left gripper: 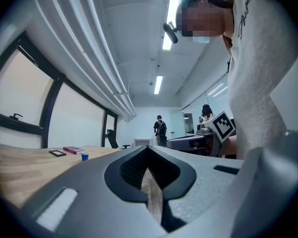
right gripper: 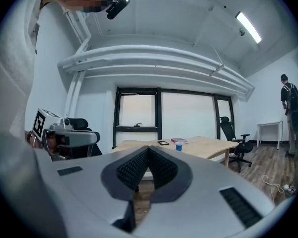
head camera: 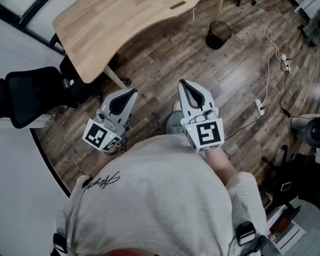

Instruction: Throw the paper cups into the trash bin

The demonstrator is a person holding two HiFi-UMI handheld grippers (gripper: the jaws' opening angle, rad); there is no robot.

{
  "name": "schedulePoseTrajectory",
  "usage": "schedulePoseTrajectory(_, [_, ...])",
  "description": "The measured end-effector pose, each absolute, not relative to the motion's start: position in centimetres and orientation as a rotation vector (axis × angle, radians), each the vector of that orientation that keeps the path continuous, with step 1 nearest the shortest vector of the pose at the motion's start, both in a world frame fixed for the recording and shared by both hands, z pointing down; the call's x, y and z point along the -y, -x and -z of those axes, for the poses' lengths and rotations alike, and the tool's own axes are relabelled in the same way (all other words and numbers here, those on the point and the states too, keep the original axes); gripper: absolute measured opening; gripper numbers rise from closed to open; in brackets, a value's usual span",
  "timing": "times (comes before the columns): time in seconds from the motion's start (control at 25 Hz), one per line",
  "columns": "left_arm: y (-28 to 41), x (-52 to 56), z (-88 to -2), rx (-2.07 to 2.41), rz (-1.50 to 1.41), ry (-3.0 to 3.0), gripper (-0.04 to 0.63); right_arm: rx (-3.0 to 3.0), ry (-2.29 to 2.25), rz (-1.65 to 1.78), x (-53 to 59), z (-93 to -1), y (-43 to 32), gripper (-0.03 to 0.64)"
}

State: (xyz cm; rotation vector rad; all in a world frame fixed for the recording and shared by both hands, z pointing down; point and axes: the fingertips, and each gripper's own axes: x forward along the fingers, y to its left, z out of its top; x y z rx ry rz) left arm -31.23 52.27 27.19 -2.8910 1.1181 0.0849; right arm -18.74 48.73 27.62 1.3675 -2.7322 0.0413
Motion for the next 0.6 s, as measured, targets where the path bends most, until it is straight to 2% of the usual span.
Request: schedulePoseTrajectory(0.6, [30.9, -40.9, -26.1, -1.163, -0.097, 2.889, 0.003, 2.750, -1.298, -0.051, -37.0, -26.6, 19.0, 0.009])
